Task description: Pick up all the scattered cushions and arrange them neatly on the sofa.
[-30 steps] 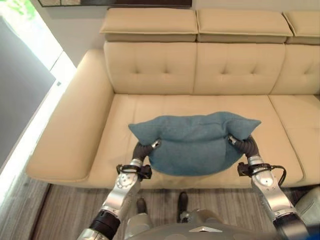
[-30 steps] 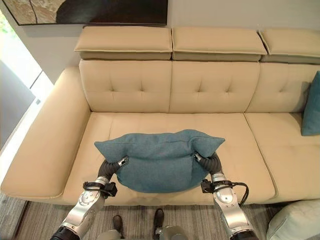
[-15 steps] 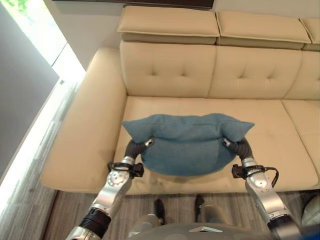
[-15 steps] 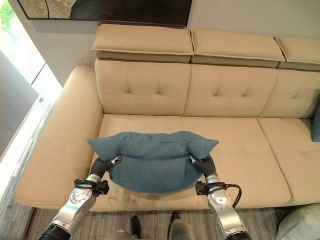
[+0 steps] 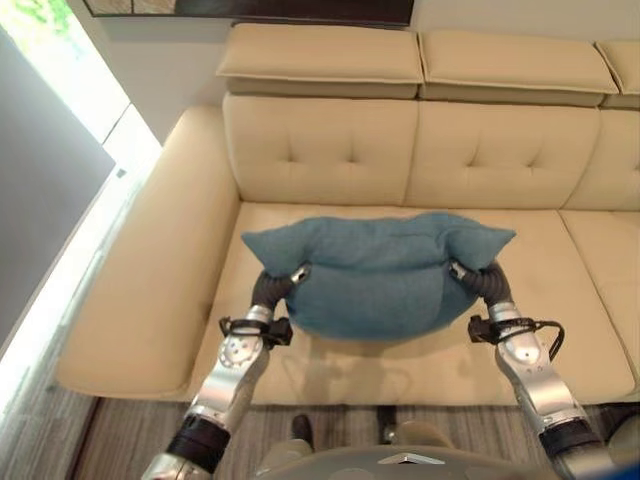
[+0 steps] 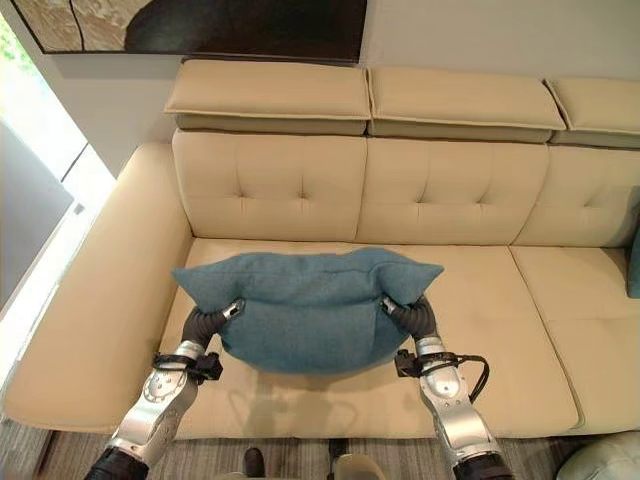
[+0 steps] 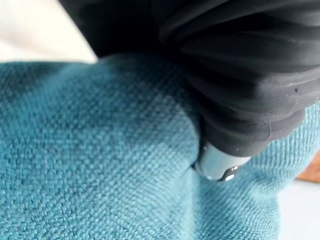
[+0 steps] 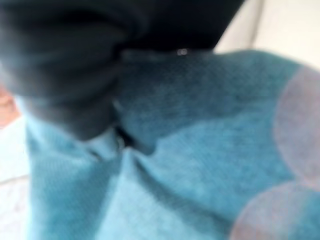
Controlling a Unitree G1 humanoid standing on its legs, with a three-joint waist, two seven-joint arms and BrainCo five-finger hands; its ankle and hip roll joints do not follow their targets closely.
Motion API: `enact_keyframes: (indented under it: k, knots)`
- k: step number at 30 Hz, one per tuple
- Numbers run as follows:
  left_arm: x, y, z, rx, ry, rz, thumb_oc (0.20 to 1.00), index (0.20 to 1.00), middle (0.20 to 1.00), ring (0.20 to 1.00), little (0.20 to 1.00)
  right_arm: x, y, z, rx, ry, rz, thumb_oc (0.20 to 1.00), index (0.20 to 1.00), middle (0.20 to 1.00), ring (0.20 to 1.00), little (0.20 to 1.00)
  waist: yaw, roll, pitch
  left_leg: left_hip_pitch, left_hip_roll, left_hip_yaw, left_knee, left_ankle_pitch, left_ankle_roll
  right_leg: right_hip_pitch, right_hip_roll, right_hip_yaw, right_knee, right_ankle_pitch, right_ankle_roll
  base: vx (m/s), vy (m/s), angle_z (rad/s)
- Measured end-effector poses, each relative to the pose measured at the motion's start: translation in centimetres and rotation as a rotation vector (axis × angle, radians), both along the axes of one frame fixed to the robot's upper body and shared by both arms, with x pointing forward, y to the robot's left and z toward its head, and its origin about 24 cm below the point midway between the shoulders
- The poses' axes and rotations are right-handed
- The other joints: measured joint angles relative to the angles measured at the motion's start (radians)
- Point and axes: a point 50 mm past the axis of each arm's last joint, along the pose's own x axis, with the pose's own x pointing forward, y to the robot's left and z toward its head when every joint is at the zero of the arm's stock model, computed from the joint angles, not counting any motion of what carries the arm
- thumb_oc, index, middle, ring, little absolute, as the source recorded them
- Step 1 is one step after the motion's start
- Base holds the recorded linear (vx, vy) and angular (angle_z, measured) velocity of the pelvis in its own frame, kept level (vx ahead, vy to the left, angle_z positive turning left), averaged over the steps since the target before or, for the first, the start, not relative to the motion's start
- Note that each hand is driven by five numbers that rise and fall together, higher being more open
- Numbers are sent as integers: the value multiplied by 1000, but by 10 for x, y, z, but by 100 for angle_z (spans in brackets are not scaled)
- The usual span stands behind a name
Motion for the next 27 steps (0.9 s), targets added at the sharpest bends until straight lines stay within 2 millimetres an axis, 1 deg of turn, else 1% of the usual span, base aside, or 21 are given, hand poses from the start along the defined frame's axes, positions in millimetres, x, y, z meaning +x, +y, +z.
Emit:
enact_keyframes:
  k: [2,4,6,8,10,11,12,13,14,15,17,18,21,24,26,27]
  knots:
    - [12,-4,14,12,-56,9,200,200,200,200,200,12,0,16,-16,-61,-3,200,200,200,200,200,1,1,-1,-16,3,-14,0,5,-8,-9,2,-13,0,-1,-4,-76,-40,18]
    - [20,-6,25,7,-95,28,200,200,200,200,200,24,5,30,-15,-115,-2,200,200,200,200,200,5,2,-4,-39,4,-14,1,12,-11,-31,2,-13,0,7,-15,-110,-31,3]
    - [34,-7,44,10,-158,60,200,200,200,200,200,42,12,51,-10,-194,-7,200,200,200,200,200,5,5,-3,-87,0,-16,1,31,-10,-79,0,-13,1,25,-20,-134,-22,2]
    - [48,-8,60,18,-206,92,200,200,200,200,200,57,16,67,-20,-238,-19,200,200,200,200,200,5,6,-2,-126,-1,-19,1,44,-10,-119,-1,-15,1,38,-22,-162,-12,5]
    - [62,-9,71,21,-233,124,200,200,200,200,200,70,21,74,-43,-251,-26,200,200,200,200,200,6,10,1,-166,-1,-31,5,56,-12,-151,-1,-18,1,45,-22,-184,-8,10]
    - [71,-9,80,32,-256,139,200,200,200,200,200,78,23,83,-55,-271,-32,200,200,200,200,200,2,11,4,-192,-2,-31,8,58,-13,-178,-2,-18,1,45,-16,-142,9,4]
    - [80,-8,93,40,-287,156,200,200,200,200,200,86,25,94,-59,-298,-38,200,200,200,200,200,5,15,17,-219,-3,-32,3,72,-14,-204,-4,-18,2,54,-10,-142,9,6]
    - [89,-7,106,50,-318,180,200,200,200,200,200,92,26,105,-62,-322,-51,200,200,200,200,200,5,22,32,-246,-5,-40,4,83,-14,-228,-5,-22,1,70,-20,-84,10,9]
    - [100,-10,122,79,-347,189,200,200,200,200,200,100,27,120,-76,-350,-62,200,200,200,200,200,4,29,40,-284,-7,-41,0,92,-15,-268,-7,-25,1,72,-19,-78,12,10]
    - [103,-11,130,60,-364,198,200,200,200,200,200,102,27,126,-79,-368,-68,200,200,200,200,200,6,34,55,-297,-7,-41,0,97,-15,-280,-7,-26,1,81,-24,-86,12,2]
    - [105,-9,133,69,-374,212,200,200,200,200,200,104,28,129,-85,-373,-73,200,200,200,200,200,8,37,61,-302,-5,-43,1,98,-15,-286,-6,-26,1,84,-26,-31,4,-3]
    - [110,-7,146,75,-401,236,200,200,200,200,200,109,32,140,-97,-400,-80,200,200,200,200,200,6,38,64,-336,-5,-43,0,99,-17,-321,-4,-25,1,85,-28,-4,-1,-4]
    - [114,-6,151,90,-407,250,200,200,200,200,200,113,35,145,-110,-409,-90,200,200,200,200,200,6,39,68,-354,-1,-42,0,101,-18,-340,0,-25,2,88,-32,-2,0,-1]
    - [121,-3,166,116,-436,272,200,200,200,200,200,118,40,162,-121,-453,-93,200,200,200,200,200,3,44,94,-366,1,-43,0,101,-18,-351,2,-25,2,88,-32,3,3,1]
    - [122,-3,170,119,-448,282,200,200,200,200,200,119,42,167,-133,-462,-88,200,200,200,200,200,7,50,98,-381,1,-46,0,101,-18,-364,1,-26,2,87,-32,25,-2,5]
    - [124,-2,176,127,-460,287,200,200,200,200,200,121,43,173,-138,-476,-89,200,200,200,200,200,7,51,98,-394,0,-47,0,101,-18,-376,1,-26,2,87,-32,30,-14,5]
